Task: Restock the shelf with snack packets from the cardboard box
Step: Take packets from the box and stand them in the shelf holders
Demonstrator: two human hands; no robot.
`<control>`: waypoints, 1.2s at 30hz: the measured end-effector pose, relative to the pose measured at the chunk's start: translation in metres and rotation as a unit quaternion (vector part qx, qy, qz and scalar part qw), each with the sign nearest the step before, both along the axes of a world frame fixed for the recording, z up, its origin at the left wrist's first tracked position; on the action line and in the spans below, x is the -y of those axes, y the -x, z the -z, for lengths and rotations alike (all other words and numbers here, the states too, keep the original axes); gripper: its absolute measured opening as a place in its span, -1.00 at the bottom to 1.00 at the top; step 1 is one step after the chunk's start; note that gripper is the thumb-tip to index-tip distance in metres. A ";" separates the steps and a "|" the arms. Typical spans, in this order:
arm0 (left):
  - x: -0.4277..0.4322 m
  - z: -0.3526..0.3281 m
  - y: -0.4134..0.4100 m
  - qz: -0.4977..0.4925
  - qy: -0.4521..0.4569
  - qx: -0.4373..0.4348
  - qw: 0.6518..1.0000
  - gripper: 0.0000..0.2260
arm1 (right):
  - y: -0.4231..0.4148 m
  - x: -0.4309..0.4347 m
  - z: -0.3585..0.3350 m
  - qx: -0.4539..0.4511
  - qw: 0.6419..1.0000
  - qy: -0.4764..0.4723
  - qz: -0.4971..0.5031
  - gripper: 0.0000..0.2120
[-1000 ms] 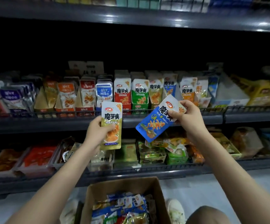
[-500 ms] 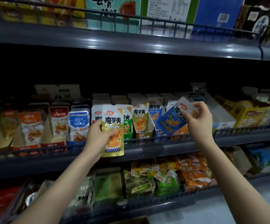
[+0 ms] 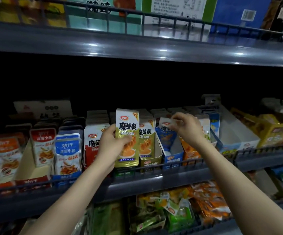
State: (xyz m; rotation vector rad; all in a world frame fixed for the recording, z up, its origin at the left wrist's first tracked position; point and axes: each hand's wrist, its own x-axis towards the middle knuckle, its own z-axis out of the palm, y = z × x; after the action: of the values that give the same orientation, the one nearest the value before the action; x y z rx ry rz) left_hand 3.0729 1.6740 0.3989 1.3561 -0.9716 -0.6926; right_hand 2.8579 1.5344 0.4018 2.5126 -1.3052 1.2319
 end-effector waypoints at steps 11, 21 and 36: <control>0.005 -0.001 -0.002 0.009 0.004 0.000 1.000 -0.70 | -0.021 0.019 -0.005 -0.130 0.985 0.045 0.108 -0.80; -0.001 0.000 0.005 0.022 0.006 -0.010 1.000 -0.70 | -0.020 0.028 0.023 -0.103 0.973 0.138 0.152 -0.73; -0.030 0.009 0.033 0.145 -0.040 0.057 0.987 -0.70 | -0.013 -0.103 -0.004 0.294 0.865 -0.333 -0.233 -0.49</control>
State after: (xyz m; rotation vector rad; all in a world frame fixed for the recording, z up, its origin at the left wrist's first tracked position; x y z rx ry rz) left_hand 3.0395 1.7045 0.3901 1.3484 -1.2598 -0.8886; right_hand 2.8704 1.6379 0.4056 3.2184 -1.4682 2.0878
